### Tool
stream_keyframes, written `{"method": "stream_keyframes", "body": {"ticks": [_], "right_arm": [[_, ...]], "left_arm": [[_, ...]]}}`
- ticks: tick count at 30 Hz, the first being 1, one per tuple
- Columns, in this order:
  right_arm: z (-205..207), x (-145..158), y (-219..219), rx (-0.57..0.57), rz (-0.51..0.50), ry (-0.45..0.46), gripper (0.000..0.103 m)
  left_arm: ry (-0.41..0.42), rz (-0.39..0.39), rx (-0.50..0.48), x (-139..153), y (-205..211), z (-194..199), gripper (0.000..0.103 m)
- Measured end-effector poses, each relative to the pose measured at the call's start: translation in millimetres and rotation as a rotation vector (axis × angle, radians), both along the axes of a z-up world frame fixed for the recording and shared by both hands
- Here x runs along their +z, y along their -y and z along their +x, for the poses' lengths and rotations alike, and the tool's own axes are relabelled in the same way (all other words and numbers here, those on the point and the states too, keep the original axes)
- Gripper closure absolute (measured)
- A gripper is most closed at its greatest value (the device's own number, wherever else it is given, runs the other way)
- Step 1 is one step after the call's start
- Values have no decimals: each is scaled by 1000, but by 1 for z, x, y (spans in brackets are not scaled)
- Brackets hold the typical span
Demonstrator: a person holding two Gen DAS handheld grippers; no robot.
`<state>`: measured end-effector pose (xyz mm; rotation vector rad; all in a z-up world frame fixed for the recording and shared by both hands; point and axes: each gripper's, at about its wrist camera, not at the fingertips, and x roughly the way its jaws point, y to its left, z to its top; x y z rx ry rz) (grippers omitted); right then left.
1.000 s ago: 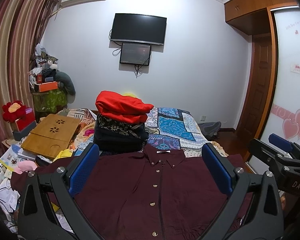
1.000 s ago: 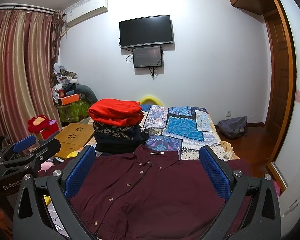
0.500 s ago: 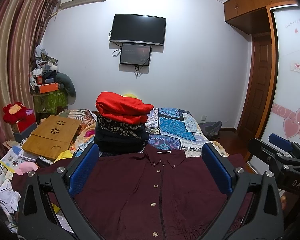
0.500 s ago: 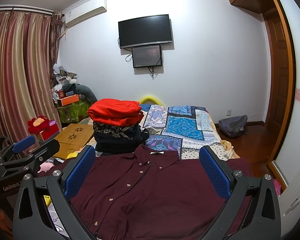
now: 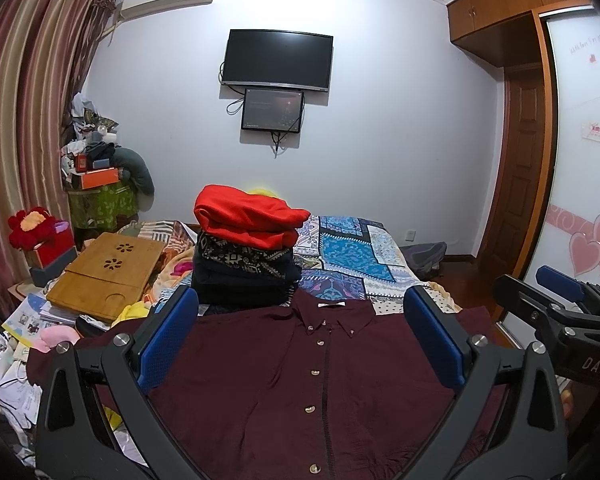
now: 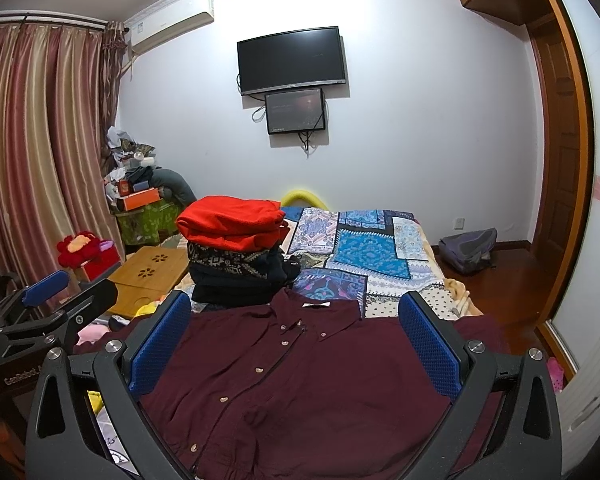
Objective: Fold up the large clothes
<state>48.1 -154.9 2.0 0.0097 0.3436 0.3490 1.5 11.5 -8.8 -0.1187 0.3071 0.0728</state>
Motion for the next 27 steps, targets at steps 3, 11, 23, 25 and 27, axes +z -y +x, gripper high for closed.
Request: {"method": "stream_keyframes", "body": {"ticks": [3,11,23,25,27], "right_arm": [[2,-1,-2,1,2,-6,0],[7,-5,-7,3,-9,-21,0],[38,-20,-12,-32,-56,-81,0],[47,-25,-12,-42,-66,-99,0],[55,-28,-12,-51,-72,-119,0]], "left_arm": [[-2,-1,1,0,-2,0,0],[-12,-7,11,-3,-6,5,0],[-45,51,176,-18,-48,29,0],[-57,62,217,-23,-66,35,0],[-76,52,245,-29,-83,41,0]]}}
